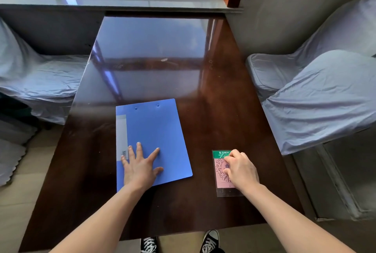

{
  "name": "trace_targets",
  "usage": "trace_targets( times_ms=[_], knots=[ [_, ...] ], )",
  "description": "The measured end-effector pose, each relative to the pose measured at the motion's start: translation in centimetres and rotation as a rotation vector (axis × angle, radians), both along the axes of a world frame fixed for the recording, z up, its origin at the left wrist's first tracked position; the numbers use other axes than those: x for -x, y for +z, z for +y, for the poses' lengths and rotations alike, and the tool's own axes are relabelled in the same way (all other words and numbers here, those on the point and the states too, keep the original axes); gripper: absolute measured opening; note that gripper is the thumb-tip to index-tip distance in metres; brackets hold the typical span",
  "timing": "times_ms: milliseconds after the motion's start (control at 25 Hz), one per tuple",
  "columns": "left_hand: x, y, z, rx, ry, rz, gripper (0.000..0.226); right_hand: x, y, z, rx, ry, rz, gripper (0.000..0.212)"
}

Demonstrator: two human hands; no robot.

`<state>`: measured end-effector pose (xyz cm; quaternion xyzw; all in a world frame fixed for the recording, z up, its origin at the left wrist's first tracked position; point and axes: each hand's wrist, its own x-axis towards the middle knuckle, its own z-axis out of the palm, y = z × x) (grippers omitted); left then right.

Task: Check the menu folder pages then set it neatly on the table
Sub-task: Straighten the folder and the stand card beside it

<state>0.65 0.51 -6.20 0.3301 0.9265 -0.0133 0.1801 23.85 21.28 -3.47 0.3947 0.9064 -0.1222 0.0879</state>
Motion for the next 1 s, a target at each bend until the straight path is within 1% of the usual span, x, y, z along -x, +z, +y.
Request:
trace_targets(
  times_ms=[120, 520, 1000],
  knots=[
    [-0.4, 0.1, 0.0, 0.005, -0.005, -0.005, 0.068, 0.0, 0.0, -0.1, -0.004, 0.001, -0.008, 0.043],
    [-3.7, -0.5, -0.3, 0.001, -0.130, 0.012, 0.067, -0.2, 0.1, -0.1, -0.020, 0.018, -0.002, 0.040],
    [-6.4, -0.4, 0.6, 0.000, -0.220, 0.006, 0.057, -0.4, 0.2, -0.1, -0.024, 0.026, -0.001, 0.040]
  ],
)
